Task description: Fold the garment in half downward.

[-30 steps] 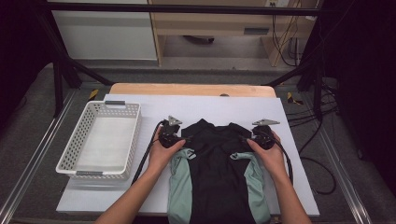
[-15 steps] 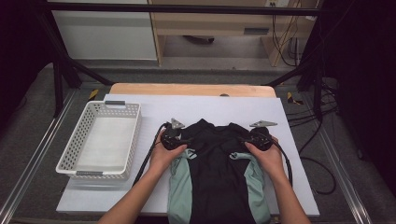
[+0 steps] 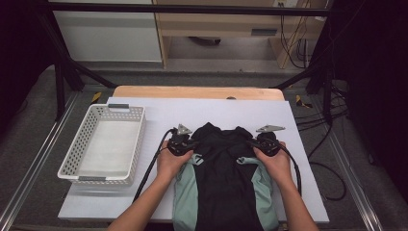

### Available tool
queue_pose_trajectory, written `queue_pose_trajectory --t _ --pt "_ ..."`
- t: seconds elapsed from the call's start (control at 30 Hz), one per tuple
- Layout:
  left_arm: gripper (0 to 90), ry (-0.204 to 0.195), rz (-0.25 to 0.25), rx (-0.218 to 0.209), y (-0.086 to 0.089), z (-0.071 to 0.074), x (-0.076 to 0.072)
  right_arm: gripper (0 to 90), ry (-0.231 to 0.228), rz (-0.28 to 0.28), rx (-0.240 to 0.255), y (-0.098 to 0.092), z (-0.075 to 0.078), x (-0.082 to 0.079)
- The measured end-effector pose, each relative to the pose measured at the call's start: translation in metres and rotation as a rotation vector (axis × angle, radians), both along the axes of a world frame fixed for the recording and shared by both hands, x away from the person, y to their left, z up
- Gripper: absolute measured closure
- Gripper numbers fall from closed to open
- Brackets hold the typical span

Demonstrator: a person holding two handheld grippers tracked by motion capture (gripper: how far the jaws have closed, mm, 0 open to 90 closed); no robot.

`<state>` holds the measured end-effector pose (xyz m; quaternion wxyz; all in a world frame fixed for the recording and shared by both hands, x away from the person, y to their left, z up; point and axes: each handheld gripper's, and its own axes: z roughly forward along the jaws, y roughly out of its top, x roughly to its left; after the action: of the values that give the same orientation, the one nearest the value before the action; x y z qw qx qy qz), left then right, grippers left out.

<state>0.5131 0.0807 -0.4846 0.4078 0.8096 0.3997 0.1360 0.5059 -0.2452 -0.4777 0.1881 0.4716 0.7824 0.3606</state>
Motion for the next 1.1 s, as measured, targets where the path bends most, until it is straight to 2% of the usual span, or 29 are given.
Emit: queue_pose_trajectory --t 0.23,0.4,0.47,0.57,0.63,0.73,0.8,1.0,1.1 --pt "83.2 -0.013 0.009 -0.007 0.0 0.0 -0.003 84.7 -0.008 0.007 0.003 -0.002 0.003 -0.002" --pt "84.8 -0.052 0.038 -0.008 0.003 0.001 -0.008 86.0 -0.019 0.006 0.006 -0.003 0.007 -0.003" --pt "85.0 -0.065 0.044 -0.006 0.004 0.004 -0.009 86.2 -0.031 0.006 -0.007 -0.003 0.008 -0.003" --pt "85.5 -0.087 0.057 -0.022 0.008 0.015 -0.01 86.4 -0.054 0.002 -0.034 -0.002 0.013 -0.004" --pt "85.6 -0.094 0.065 -0.043 0.011 0.024 -0.01 86.6 -0.08 -0.014 -0.019 -0.004 0.022 -0.006" --pt "85.7 -0.131 0.071 -0.04 0.011 0.038 -0.009 86.8 -0.119 -0.02 -0.005 -0.005 0.036 -0.008" --pt "85.8 -0.149 0.073 -0.052 0.011 0.049 -0.009 86.9 -0.137 -0.021 0.014 -0.006 0.046 -0.007" --pt "85.8 -0.219 0.076 -0.056 0.013 0.083 -0.005 87.0 -0.195 -0.022 0.027 -0.004 0.084 0.005" --pt "85.8 -0.237 0.088 -0.066 0.015 0.097 0.003 87.0 -0.216 -0.015 0.015 0.0 0.101 0.015"
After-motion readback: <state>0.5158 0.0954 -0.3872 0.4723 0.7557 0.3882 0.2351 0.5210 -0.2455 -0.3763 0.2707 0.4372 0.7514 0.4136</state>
